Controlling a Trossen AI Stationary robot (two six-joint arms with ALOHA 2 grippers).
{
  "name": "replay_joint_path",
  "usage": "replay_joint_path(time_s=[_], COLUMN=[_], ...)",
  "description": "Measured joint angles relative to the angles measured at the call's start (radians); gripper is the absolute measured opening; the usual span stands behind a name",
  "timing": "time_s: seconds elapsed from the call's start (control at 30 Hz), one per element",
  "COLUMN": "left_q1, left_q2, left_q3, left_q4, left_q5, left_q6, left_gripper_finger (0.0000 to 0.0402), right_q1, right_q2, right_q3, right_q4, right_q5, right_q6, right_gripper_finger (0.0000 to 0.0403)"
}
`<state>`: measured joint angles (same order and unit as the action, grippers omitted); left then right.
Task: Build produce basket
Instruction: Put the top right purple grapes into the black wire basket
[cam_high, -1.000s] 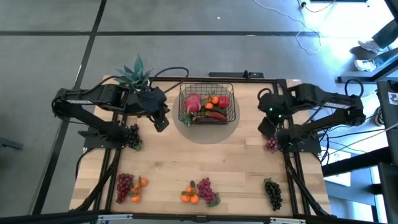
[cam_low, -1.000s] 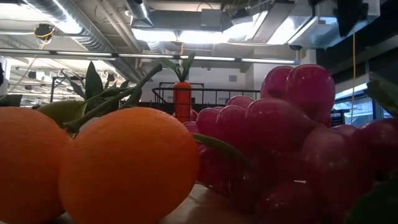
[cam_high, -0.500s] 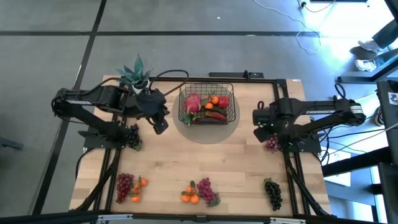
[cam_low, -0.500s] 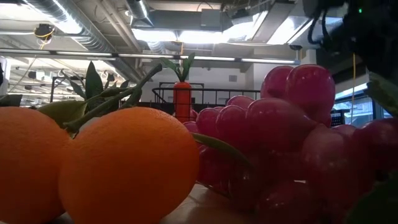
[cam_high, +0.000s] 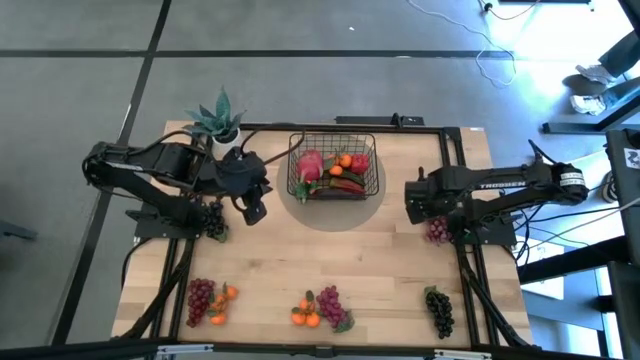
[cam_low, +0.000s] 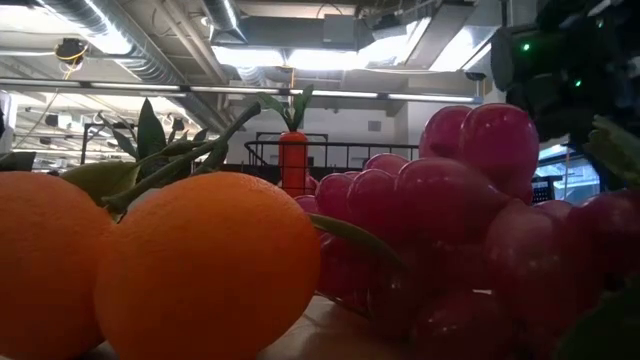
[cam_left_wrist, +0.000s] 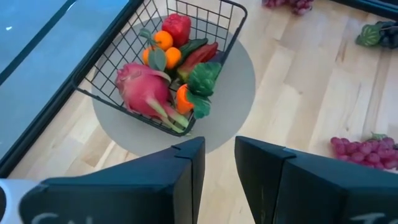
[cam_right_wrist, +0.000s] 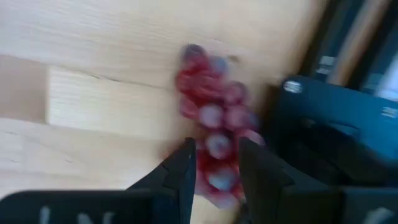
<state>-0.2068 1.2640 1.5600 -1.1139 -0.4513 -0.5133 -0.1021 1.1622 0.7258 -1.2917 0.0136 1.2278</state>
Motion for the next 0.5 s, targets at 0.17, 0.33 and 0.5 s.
replay_joint_path(time_s=[0.17, 0.33, 0.5], left_q1=[-0.012, -0.013, -0.013], left_q2=[0.0, 0.0, 0.0], left_q3=[0.0, 0.0, 0.0], left_q4=[0.0, 0.0, 0.0], left_q5=[-0.001, 0.0, 0.0], left_q6=[0.0, 0.0, 0.0], left_gripper_finger=[0.0078, 0.0078, 0.0078], right_q1=[-0.028, -0.063, -0.094], right_q2=[0.006, 0.007, 0.007], right_q3=[-0.032, -0.033, -0.033], right_q4=[0.085, 0.103, 0.107], right_q5=[0.042, 0.084, 0.065], right_q6=[-0.006, -0.006, -0.002], right_gripper_finger=[0.0107, 0.0107, 0.0107])
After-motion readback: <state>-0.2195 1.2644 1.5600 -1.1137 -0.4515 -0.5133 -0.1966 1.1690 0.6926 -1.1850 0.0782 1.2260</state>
